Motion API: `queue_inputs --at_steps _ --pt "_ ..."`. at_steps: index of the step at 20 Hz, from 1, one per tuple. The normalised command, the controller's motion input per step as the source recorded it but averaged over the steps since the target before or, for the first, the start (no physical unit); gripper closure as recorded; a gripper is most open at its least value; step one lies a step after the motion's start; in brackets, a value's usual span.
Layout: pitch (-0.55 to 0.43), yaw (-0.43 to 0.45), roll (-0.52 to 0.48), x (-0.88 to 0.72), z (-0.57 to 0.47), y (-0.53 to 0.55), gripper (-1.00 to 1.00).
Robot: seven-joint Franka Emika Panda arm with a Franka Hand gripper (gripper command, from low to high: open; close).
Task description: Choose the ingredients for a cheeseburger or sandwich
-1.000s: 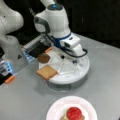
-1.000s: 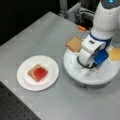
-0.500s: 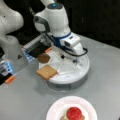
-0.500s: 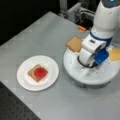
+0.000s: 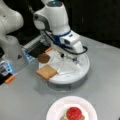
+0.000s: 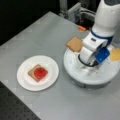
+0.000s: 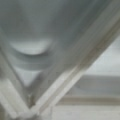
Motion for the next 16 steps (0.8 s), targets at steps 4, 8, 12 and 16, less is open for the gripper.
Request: queue_inputs --at_steps 4,8,12,16 --pt "0.116 0.063 0.092 0.04 0.22 -0.01 -1.0" --pt "0.143 0.019 0.095 0.06 0.25 0.01 -1.0" --pt "0.152 -0.064 0.085 0.08 0.24 0.01 -1.0" --pt "0.169 -0.266 0.037 0.05 0.19 0.05 -1.0"
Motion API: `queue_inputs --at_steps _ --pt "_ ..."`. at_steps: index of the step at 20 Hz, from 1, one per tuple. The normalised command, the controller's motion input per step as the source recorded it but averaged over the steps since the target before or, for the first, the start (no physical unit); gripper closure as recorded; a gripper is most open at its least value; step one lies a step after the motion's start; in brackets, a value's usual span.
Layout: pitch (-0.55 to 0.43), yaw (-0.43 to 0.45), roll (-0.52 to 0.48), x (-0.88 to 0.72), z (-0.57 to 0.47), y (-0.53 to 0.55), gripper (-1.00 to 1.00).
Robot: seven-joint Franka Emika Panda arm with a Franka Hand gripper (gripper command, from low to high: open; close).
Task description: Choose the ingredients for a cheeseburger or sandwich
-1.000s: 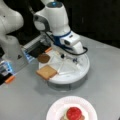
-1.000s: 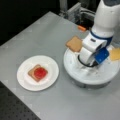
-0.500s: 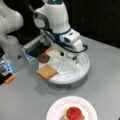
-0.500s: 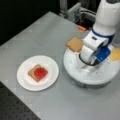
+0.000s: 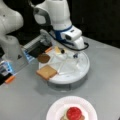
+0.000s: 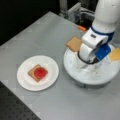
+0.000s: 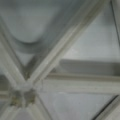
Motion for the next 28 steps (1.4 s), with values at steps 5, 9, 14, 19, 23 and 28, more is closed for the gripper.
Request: queue_inputs --at_steps 5,9,14,19,23,28 --pt "0.175 -0.375 -0.026 0.08 0.18 0.05 -1.0" --pt "0.176 -0.297 -0.07 0.2 0.24 0.0 -1.0" --pt "0.193 -0.161 -0.11 0.31 0.28 -0.04 -1.0" --pt "0.232 -0.074 -0.11 0.37 0.25 0.0 -1.0" --pt "0.273 -0.137 -0.126 0.3 0.28 0.06 -1.0" --pt "0.27 -0.159 -0.146 0.23 0.26 0.05 -1.0"
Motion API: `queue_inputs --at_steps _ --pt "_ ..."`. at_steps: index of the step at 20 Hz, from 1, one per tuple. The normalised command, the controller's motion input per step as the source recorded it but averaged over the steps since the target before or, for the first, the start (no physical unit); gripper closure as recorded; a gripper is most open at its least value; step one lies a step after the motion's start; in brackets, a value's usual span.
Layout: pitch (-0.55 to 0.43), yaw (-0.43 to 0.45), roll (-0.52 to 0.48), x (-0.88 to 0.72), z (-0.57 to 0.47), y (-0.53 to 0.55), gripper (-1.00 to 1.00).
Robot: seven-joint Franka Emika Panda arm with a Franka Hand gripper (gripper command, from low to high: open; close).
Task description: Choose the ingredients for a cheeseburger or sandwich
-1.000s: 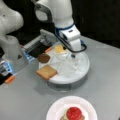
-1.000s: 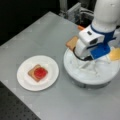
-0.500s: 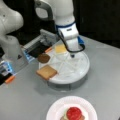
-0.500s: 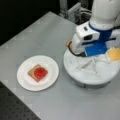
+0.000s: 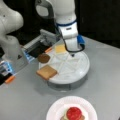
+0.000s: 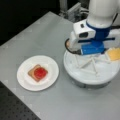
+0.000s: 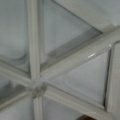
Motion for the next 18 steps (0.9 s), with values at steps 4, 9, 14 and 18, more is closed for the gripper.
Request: queue_inputs --at_steps 4,9,14,18 --pt "0.215 -0.29 -0.178 0.18 0.25 0.06 -1.0" --pt "0.13 -0.44 -0.173 0.18 0.25 0.07 -1.0" --pt "0.115 -0.622 -0.167 0.04 0.41 0.1 -1.0" --pt "0.11 -0.414 -0.074 -0.07 0.32 0.1 -1.0"
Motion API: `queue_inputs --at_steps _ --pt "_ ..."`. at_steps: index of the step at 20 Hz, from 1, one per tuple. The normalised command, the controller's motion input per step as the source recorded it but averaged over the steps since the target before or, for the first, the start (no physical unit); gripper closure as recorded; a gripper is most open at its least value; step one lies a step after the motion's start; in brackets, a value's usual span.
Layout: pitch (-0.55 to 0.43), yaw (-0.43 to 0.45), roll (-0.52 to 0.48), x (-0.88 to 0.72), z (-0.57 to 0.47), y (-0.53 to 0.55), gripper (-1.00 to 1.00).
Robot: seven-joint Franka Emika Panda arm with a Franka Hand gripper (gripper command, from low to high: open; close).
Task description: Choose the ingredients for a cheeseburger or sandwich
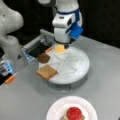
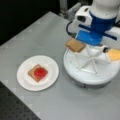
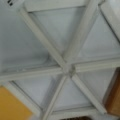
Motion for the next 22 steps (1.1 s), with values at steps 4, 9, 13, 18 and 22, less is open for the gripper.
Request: queue_inputs --at_steps 4,9,13,18,22 --pt "0.069 -0.119 0.057 0.0 0.04 -0.05 -1.0" --pt "0.038 -0.014 0.092 0.03 -0.05 -0.23 -1.0" --pt "0.027 0.027 0.144 0.02 -0.03 -0.26 -1.0" --pt "0.009 0.07 0.114 -0.01 -0.03 -0.09 -1.0" --pt "0.003 0.073 0.086 -0.05 -0.03 0.01 -1.0"
